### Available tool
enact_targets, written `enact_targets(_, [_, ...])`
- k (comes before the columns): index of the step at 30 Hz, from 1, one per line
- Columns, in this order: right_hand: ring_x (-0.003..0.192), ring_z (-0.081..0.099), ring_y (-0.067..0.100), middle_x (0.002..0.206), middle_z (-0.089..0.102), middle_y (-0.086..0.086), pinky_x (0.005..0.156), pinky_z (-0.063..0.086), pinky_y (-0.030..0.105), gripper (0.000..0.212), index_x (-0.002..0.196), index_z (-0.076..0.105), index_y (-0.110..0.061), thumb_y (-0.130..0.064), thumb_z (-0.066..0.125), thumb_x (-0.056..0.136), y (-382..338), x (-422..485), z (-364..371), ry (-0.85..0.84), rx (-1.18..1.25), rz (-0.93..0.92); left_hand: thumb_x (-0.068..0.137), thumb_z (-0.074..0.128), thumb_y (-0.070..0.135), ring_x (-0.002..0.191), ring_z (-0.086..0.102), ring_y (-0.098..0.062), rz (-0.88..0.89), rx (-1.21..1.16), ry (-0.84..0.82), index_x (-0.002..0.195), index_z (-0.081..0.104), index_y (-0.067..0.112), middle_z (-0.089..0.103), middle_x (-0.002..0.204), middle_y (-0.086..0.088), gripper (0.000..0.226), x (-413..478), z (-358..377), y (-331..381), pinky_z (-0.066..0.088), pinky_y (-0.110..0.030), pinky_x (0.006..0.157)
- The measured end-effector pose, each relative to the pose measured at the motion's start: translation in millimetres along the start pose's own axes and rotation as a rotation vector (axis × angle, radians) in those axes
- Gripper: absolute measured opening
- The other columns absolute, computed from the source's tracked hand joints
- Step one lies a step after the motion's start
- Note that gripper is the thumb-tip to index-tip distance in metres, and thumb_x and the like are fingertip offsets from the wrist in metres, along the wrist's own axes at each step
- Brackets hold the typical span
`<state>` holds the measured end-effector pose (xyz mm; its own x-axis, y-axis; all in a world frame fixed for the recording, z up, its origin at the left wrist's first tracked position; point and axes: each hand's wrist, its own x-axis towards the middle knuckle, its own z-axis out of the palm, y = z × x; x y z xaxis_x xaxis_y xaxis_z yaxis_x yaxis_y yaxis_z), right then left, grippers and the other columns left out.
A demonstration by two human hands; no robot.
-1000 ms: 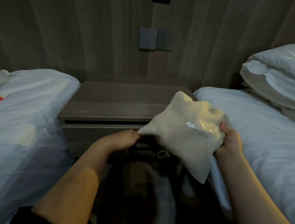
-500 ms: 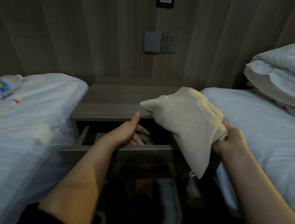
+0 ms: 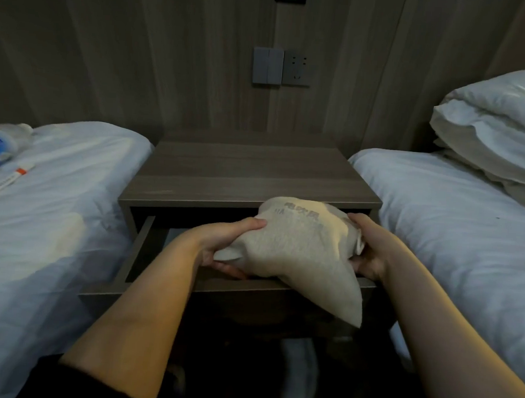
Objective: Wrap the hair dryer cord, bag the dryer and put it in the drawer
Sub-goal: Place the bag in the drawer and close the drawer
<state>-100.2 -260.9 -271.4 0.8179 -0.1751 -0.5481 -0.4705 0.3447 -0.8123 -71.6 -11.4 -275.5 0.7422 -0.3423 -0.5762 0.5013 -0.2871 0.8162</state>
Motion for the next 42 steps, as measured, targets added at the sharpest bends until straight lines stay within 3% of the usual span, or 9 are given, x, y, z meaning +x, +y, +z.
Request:
enact_targets(7, [0.061,0.052,0.018,0.081,0.052,0.009,0.032,0.042,0.018,0.035,0.109,0.048,-0.010,-0.036,0.058,0.087,1.5,-0.2,2.8,0.001,-0.494,-0.045,0.079,0.066,0.047,0.069,0.069,-0.026,-0.050,-0.016,0.155,0.105,0.054,0.017,0.069,0.096,-0.016,0.040,5.5,2.4,-3.2,0.057,-0.033,0.050])
enact_targets(12, [0.058,0.067,0.016,0.091,0.060,0.011,0.041,0.052,0.022,0.041,0.121,0.048,-0.005,-0.020,0.064,0.086,3.6,0.9,0.1,-0.196,-0.508,-0.024,0.079,0.066,0.046,0.082,0.067,-0.028,-0.094,-0.034,0.217,0.120,0.049,0.016,0.062,0.117,-0.018,0.054,15.6,-1.1,-10.2,0.059,-0.034,0.054])
enact_targets(16, [0.067,0.069,0.022,0.093,0.062,0.018,0.057,0.059,0.025,0.046,0.123,0.047,-0.007,0.009,0.059,0.082,11.7,6.0,8.6,-0.288,-0.488,-0.095,0.084,0.063,0.037,0.072,0.062,-0.026,-0.101,-0.013,0.210,0.124,0.046,0.010,0.060,0.096,-0.015,0.050,19.0,0.2,-12.1,0.052,-0.034,0.062])
enact_targets(20, [0.087,0.070,0.026,0.097,0.069,0.016,0.087,0.056,0.042,0.028,0.113,0.059,-0.009,-0.010,0.063,0.085,22.3,12.1,16.2,-0.263,-0.849,-0.238,0.090,0.057,0.031,0.071,0.054,-0.021,-0.096,0.251,0.218,0.121,0.046,0.011,0.057,0.091,-0.012,0.038,27.4,7.9,-12.6,0.043,-0.030,0.060])
enact_targets(23, [0.094,0.069,0.023,0.101,0.070,0.011,0.088,0.055,0.044,0.017,0.102,0.064,-0.021,-0.030,0.058,0.088,21.5,2.9,17.7,-0.303,-1.059,-0.391,0.087,0.060,0.031,0.103,0.057,-0.029,-0.004,0.676,0.440,0.134,0.040,0.013,0.052,0.127,-0.015,0.055,32.2,13.2,-12.1,0.047,-0.034,0.078])
enact_targets(26, [0.097,0.066,0.011,0.107,0.069,0.001,0.092,0.052,0.032,0.036,0.115,0.062,-0.023,-0.043,0.058,0.085,13.8,-15.6,16.4,-0.499,-1.323,-0.462,0.084,0.062,0.036,0.119,0.051,-0.024,0.345,0.859,0.642,0.137,0.040,0.023,0.047,0.136,-0.004,0.059,17.4,19.9,-9.4,0.045,-0.036,0.094])
enact_targets(31, [0.091,0.060,0.008,0.100,0.065,-0.007,0.088,0.049,0.033,0.039,0.105,0.066,-0.027,-0.039,0.075,0.069,14.1,-27.7,11.1,-0.560,-1.648,-0.472,0.081,0.066,0.041,0.098,0.063,-0.006,0.430,0.854,-0.058,0.110,0.065,0.028,0.067,0.106,0.008,0.032,-24.1,38.1,6.9,0.053,-0.026,0.085])
enact_targets(36, [0.071,0.056,0.011,0.075,0.063,0.000,0.068,0.046,0.029,0.022,0.078,0.070,-0.015,-0.033,0.078,0.068,18.1,-28.6,12.2,-0.387,-1.613,-0.641,0.077,0.074,0.032,0.083,0.059,0.001,0.535,1.058,-0.052,0.100,0.070,0.019,0.066,0.093,0.009,0.027,-15.0,39.1,1.8,0.045,-0.005,0.070])
enact_targets(42, [0.071,0.056,0.014,0.069,0.056,-0.007,0.062,0.044,0.029,0.023,0.061,0.058,-0.026,-0.033,0.080,0.066,22.0,-10.8,21.4,-0.073,-1.516,-0.740,0.082,0.068,0.021,0.095,0.061,-0.009,0.541,1.133,0.089,0.109,0.066,0.020,0.066,0.103,0.004,0.027,-5.9,31.3,6.7,0.047,-0.022,0.081])
